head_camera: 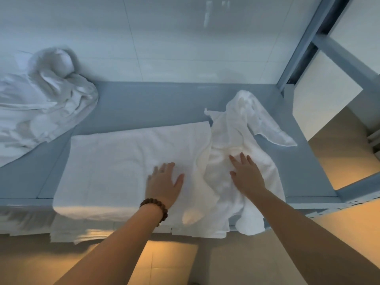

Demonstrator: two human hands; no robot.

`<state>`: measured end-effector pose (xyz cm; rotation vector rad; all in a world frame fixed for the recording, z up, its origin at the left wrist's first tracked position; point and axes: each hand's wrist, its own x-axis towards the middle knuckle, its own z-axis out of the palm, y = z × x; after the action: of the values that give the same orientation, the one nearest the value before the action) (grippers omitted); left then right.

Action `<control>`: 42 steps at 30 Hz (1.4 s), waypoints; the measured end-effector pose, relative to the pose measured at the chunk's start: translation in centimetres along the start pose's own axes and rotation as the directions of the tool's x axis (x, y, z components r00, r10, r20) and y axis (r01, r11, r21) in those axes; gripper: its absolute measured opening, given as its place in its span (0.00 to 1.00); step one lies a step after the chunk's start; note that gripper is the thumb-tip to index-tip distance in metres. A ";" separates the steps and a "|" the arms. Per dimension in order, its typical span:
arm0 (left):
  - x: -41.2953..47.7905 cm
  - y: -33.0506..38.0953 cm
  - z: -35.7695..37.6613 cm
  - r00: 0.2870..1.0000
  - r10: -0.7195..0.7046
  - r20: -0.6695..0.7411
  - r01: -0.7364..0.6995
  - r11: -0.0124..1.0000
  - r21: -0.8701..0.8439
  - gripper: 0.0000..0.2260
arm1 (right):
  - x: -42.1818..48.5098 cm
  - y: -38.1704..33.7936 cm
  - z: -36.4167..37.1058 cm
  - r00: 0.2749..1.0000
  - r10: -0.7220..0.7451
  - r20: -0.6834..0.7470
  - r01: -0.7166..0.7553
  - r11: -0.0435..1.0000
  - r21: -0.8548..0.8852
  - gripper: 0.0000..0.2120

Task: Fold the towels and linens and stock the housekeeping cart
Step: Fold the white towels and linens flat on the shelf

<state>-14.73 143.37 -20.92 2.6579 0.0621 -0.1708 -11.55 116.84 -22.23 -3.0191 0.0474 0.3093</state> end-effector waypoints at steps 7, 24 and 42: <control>1.5 -5.1 -1.3 0.947 -0.229 0.224 0.147 0.932 0.331 0.34 | 0.1 -5.7 1.0 0.984 -0.038 0.172 0.036 0.999 0.020 0.30; 6.7 -10.9 -5.2 0.948 -0.182 0.260 0.071 0.919 0.387 0.37 | 2.9 0.8 0.6 0.980 0.110 0.168 -0.098 0.992 -0.082 0.31; 3.6 -16.4 -4.6 0.973 -0.211 0.098 0.168 0.929 0.330 0.32 | -2.2 -24.5 3.5 0.940 -0.255 0.226 0.242 0.967 0.081 0.27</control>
<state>-11.90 160.11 -24.83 2.9535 0.2717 -0.4551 -13.36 141.64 -22.69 -2.8693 -0.3371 0.6240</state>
